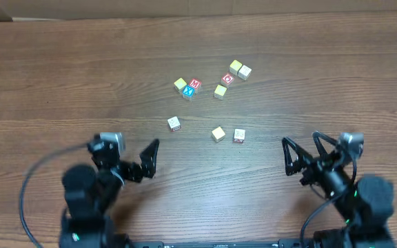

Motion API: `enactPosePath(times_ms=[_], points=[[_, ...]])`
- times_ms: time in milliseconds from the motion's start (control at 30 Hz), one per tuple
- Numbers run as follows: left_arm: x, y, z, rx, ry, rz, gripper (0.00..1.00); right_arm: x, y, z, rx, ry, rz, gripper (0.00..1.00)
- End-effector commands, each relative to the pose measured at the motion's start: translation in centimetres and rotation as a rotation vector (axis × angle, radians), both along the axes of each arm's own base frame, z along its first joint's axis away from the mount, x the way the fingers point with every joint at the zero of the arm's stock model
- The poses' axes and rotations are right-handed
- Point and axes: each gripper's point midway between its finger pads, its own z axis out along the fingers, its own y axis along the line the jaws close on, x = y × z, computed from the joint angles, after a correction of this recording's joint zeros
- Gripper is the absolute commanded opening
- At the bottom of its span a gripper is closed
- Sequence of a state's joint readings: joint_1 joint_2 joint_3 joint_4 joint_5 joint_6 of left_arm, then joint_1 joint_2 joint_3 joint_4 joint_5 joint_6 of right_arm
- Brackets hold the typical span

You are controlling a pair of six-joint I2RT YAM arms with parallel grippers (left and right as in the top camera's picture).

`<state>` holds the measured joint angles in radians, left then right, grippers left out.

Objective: Flip 3 blocks
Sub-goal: 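Reach the right gripper to the white block with blue L and grasp it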

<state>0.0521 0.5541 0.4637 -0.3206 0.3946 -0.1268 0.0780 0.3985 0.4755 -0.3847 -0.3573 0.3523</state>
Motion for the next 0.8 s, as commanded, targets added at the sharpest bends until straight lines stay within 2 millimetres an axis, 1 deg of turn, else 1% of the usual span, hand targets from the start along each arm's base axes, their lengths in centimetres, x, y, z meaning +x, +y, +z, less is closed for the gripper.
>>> enactPosePath(times_ms=[0, 100, 167, 267, 367, 433, 533, 600, 667, 700, 767], points=[[2.0, -0.7, 2.2, -0.028, 0.131, -0.035, 1.00, 0.6, 2.1, 2.7, 0.054, 0.116, 0.126, 1.00], [3.1, -0.8, 2.3, -0.046, 0.325, -0.042, 1.00, 1.3, 3.4, 3.1, 0.082, 0.301, 0.198, 1.00], [3.5, -0.8, 2.3, -0.054, 0.460, -0.040, 1.00, 1.8, 3.9, 2.5, 0.082, 0.455, 0.211, 1.00], [4.0, -0.7, 2.1, -0.065, 0.631, -0.037, 1.00, 2.4, 4.5, 0.7, 0.006, 0.653, 0.248, 1.00], [4.4, -0.7, 1.4, -0.072, 0.740, -0.035, 1.00, 3.4, 4.2, -2.3, -0.087, 0.825, 0.202, 1.00], [4.6, -0.7, 0.7, -0.075, 0.784, -0.035, 1.00, 3.8, 4.3, -4.8, -0.147, 0.919, 0.184, 1.00], [4.9, -0.8, -0.4, -0.059, 0.814, -0.054, 1.00, 3.4, 5.6, -7.6, -0.187, 1.029, 0.224, 1.00], [5.2, -0.8, -1.0, -0.057, 0.825, -0.055, 1.00, 2.9, 6.6, -8.9, -0.210, 1.080, 0.256, 1.00], [5.3, -0.8, -1.4, -0.056, 0.839, -0.053, 1.00, 3.2, 7.5, -9.9, -0.232, 1.088, 0.276, 1.00], [5.4, -0.7, -1.5, -0.056, 0.843, -0.053, 1.00, 3.4, 7.7, -10.2, -0.237, 1.088, 0.278, 1.00], [5.6, -0.5, -1.9, -0.044, 0.848, -0.041, 1.00, 3.1, 8.4, -10.7, -0.219, 1.115, 0.308, 1.00]])
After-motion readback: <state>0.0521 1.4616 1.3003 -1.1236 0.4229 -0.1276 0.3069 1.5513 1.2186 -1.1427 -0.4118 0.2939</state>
